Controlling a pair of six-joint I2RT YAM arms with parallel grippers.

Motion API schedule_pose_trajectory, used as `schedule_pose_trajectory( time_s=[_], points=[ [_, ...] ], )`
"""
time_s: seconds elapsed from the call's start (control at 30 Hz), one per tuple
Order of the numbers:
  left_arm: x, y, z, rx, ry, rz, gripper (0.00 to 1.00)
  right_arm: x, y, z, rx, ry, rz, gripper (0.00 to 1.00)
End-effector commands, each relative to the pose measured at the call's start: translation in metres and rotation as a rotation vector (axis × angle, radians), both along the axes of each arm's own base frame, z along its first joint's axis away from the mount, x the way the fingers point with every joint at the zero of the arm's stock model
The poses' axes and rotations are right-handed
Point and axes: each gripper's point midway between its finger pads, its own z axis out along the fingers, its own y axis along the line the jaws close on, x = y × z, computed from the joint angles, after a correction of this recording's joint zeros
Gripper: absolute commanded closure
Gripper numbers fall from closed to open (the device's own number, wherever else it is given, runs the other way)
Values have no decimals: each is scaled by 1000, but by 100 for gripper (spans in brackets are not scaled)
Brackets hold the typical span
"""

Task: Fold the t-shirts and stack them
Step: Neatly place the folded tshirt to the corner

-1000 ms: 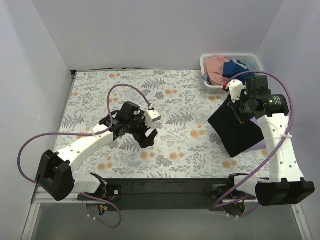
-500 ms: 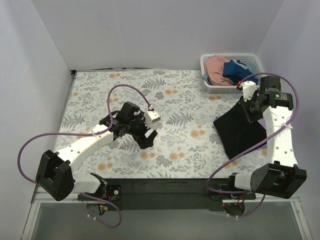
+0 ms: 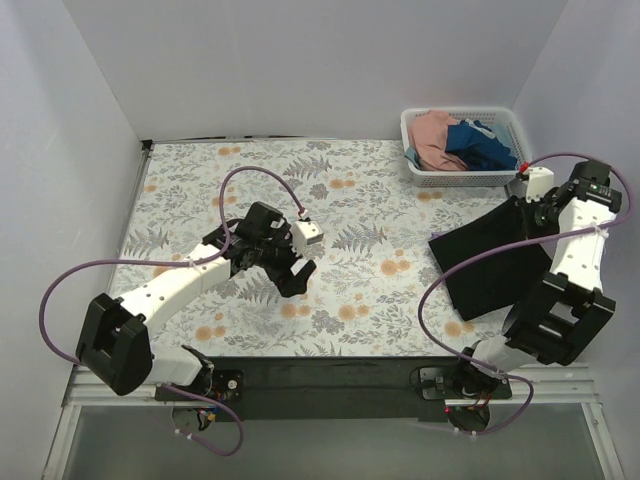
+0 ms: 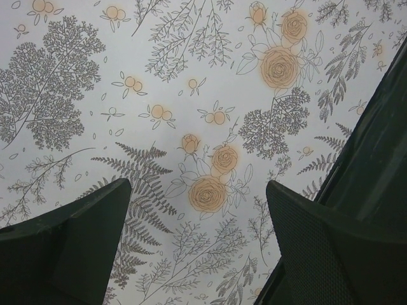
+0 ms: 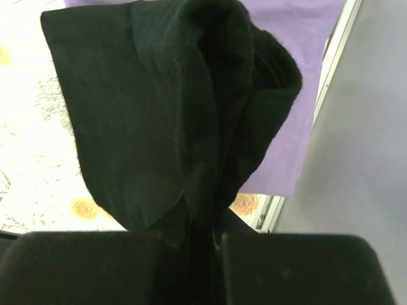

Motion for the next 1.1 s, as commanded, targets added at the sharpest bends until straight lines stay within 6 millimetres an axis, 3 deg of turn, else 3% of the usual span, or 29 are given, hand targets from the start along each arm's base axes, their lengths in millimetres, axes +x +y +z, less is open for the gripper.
schedule_pose_trajectory(
  time_s=[0.0,0.07,0.1,0.17,0.2,0.23,0.27,0.33,0.43,0.53,0.57,0.63,0.67,0.73,0.77,0.8,0.83,0.87,1.03,1.07],
  points=[
    [7,-2,10,-1,-21,-8,13,27,-19,7,36,-119,28,99],
    [7,-1,9,8,-16,-8,13,30,-23,-2,41,-116,38,99],
    [7,-1,8,9,-13,-8,13,31,-26,-11,41,-97,46,92],
    [8,-1,9,15,-11,-3,13,31,-31,-20,35,-81,40,60],
    [9,-1,9,17,-11,0,13,36,-40,-21,8,-92,29,26],
    [9,-1,10,17,-10,7,13,37,-48,-22,-9,-96,9,11],
    [10,0,11,16,-12,14,13,40,-55,-17,-31,-109,0,2],
    [13,3,14,9,-12,43,13,43,-66,-8,-75,-130,-16,2],
    [19,8,24,-50,12,94,13,48,-67,17,-107,-193,6,2],
    [30,15,40,-149,79,177,13,45,-51,35,-108,-224,50,2],
    [38,26,42,-179,121,249,13,44,-43,38,-96,-233,73,2],
    [43,31,53,-257,183,291,13,39,-17,47,-67,-242,129,2],
    [54,47,57,-290,196,358,13,38,-7,49,-56,-243,150,2],
    [63,57,71,-380,250,429,13,40,26,56,-33,-262,204,2],
    [74,76,76,-420,264,504,13,41,40,60,-17,-275,231,2],
    [77,84,82,-458,288,549,13,43,66,64,18,-285,268,2],
    [80,91,89,-496,298,565,12,43,80,65,42,-286,286,2],
    [89,115,91,-517,288,644,13,44,106,66,78,-286,337,2],
    [87,156,78,-480,315,759,12,41,172,37,227,-218,370,2],
    [84,166,73,-486,326,783,12,36,182,17,244,-199,383,2]
  ],
)
